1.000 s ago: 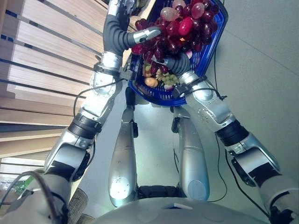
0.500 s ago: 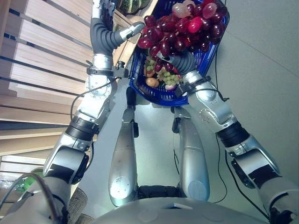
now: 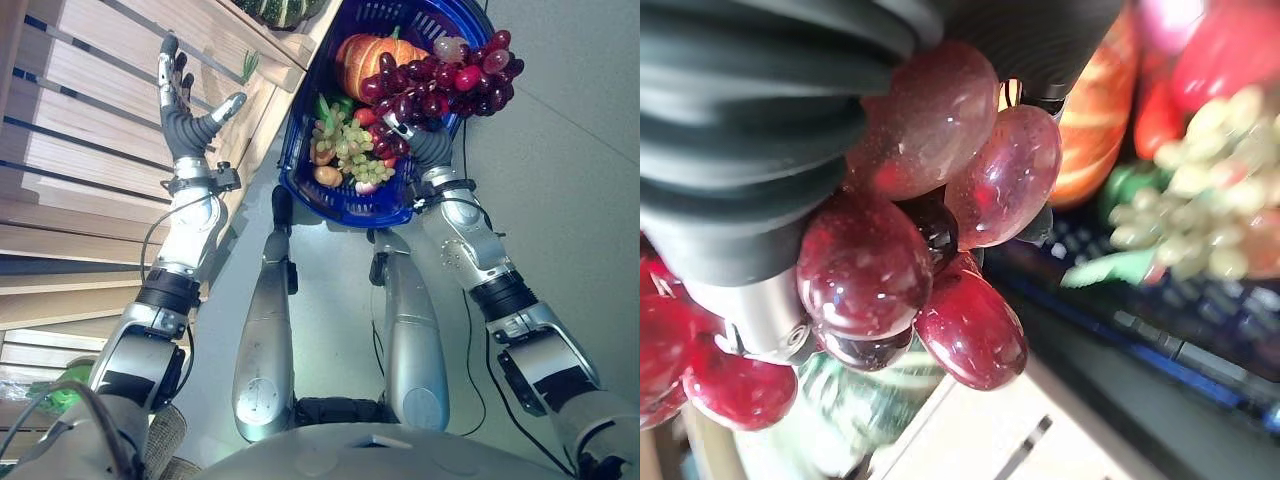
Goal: Pick up fruits and vegetables into the basket
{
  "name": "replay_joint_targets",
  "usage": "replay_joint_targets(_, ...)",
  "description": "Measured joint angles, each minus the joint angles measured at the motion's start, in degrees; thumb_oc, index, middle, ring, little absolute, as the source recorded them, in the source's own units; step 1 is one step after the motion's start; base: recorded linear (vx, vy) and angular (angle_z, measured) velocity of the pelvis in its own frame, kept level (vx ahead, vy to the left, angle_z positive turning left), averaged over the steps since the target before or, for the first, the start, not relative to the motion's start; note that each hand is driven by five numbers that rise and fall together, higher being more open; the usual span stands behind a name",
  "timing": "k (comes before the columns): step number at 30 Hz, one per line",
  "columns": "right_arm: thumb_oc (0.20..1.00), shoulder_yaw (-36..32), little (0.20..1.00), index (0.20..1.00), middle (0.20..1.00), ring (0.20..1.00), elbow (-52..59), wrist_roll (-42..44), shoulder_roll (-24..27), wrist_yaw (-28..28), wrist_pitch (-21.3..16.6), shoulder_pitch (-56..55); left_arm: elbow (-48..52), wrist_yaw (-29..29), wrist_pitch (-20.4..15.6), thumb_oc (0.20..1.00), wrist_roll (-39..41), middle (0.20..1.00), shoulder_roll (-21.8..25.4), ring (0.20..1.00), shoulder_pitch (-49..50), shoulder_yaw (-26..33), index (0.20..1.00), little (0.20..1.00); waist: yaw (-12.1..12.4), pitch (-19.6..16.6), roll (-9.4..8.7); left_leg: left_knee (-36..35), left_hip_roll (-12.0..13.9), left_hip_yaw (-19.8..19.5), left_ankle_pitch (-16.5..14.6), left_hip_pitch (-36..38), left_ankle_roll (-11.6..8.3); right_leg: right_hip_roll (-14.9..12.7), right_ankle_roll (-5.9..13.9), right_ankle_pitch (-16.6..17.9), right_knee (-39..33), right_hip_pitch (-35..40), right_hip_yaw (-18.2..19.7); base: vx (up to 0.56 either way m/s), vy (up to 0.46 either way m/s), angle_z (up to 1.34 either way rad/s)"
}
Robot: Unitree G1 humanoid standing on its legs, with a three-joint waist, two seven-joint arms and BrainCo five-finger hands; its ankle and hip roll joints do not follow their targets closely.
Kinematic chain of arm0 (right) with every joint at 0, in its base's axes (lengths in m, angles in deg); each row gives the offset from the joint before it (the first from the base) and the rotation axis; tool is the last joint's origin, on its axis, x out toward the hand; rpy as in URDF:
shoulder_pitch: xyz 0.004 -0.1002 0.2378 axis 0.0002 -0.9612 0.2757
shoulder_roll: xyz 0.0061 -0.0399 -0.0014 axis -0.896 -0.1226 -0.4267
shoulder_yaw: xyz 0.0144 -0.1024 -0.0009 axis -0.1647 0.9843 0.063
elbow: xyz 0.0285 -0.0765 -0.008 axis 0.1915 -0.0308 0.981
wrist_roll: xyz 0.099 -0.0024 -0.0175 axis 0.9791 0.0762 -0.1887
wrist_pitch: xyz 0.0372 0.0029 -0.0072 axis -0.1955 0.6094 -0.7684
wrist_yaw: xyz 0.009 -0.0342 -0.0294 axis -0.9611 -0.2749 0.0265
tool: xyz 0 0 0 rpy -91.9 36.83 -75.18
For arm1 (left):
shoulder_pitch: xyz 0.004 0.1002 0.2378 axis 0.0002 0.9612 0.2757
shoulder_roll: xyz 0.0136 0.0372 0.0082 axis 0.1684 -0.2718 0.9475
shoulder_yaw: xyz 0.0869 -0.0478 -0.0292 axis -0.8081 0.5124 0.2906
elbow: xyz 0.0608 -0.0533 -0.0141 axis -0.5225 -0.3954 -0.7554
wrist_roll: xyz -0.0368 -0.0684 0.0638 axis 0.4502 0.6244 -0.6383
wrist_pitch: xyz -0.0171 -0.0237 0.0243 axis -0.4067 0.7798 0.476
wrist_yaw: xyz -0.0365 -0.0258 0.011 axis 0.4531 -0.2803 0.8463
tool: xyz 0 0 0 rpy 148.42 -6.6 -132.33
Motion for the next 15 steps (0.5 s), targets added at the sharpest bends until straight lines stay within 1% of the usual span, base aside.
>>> replay_joint_targets(2,0.200,0.0,0.200,0.200,0.200,0.200,-5.3,0.9,0.5,1.1,0.1,1.8,-3.0,-0.3,-0.2,1.000,0.0,1.000,0.0,1.000,-0.8,-0.1,1.000,1.000,0.1,0.0,0.00,0.0,0.0,0.0,0.0,0.0,0.00,0.0,0.01,0.0,0.0,0.0,0.0,0.00,0.000,0.00)
replay_joint_targets(4,0.200,0.1,0.200,0.200,0.200,0.200,-11.0,2.2,1.1,1.3,1.2,4.0,-6.1,-0.7,-1.0,1.000,0.4,1.000,0.1,1.000,-1.8,-0.3,1.000,1.000,0.1,0.0,0.01,-0.1,0.0,0.0,0.0,0.0,0.00,0.0,0.02,0.0,-0.1,0.0,0.0,0.00,0.000,0.00)
replay_joint_targets(5,0.200,0.1,0.200,0.200,0.200,0.200,-16.1,2.9,1.2,1.3,3.0,6.6,-8.8,-0.7,-0.9,1.000,0.7,1.000,0.3,1.000,-3.1,-0.5,1.000,1.000,0.2,0.0,0.02,-0.1,0.0,0.0,0.0,-0.1,-0.01,0.0,0.03,0.0,-0.1,-0.1,0.0,0.00,0.000,0.00)
replay_joint_targets(8,0.200,0.4,0.200,0.200,0.200,0.200,-26.3,3.3,2.3,0.9,7.8,12.5,-12.9,-0.5,-0.4,1.000,3.3,1.000,1.0,1.000,-5.5,-0.7,1.000,1.000,0.3,0.0,0.05,-0.1,0.0,-0.1,0.2,-0.4,-0.04,0.0,0.02,0.0,-0.2,-0.3,-0.2,0.00,0.000,0.00)
replay_joint_targets(9,0.200,0.4,0.200,0.200,0.200,0.200,-28.0,3.3,2.4,0.7,8.7,13.6,-13.5,-0.3,0.0,1.000,3.8,1.000,1.2,1.000,-6.0,-0.7,1.000,1.000,0.4,0.0,0.05,-0.1,0.0,-0.1,0.2,-0.4,-0.05,0.0,0.02,0.0,-0.2,-0.3,-0.2,-0.01,-0.030,0.00)
replay_joint_targets(11,0.200,0.4,0.200,0.200,0.200,0.200,-36.3,3.0,3.2,-1.1,11.8,17.9,-15.9,0.7,0.7,1.000,5.5,1.000,1.9,1.000,-8.1,-1.5,1.000,1.000,1.1,0.0,0.08,-0.1,0.1,-0.2,0.2,-0.4,-0.10,0.0,0.01,0.0,-0.2,-0.3,-0.3,0.00,-0.037,0.01)
replay_joint_targets(12,0.200,0.5,0.200,0.200,0.200,0.200,-41.6,2.3,3.7,-2.9,14.5,20.8,-17.1,1.8,1.5,1.000,6.8,1.000,2.3,1.000,-9.5,-1.9,1.000,1.000,1.7,0.0,0.11,-0.1,0.1,-0.3,0.3,-0.4,-0.12,0.0,-0.11,0.1,-0.1,-0.3,-0.3,0.00,-0.040,0.03)
replay_joint_targets(15,0.200,0.9,0.200,0.200,0.200,0.200,-48.8,-1.8,4.2,-5.7,18.4,25.4,-19.7,3.9,1.8,1.000,8.1,1.000,2.9,1.000,-11.5,-2.9,1.000,1.000,2.6,0.1,0.17,-0.1,0.1,-0.5,0.3,-0.4,-0.13,0.0,-0.29,0.2,-0.1,-0.2,-0.5,0.00,-0.021,0.02)
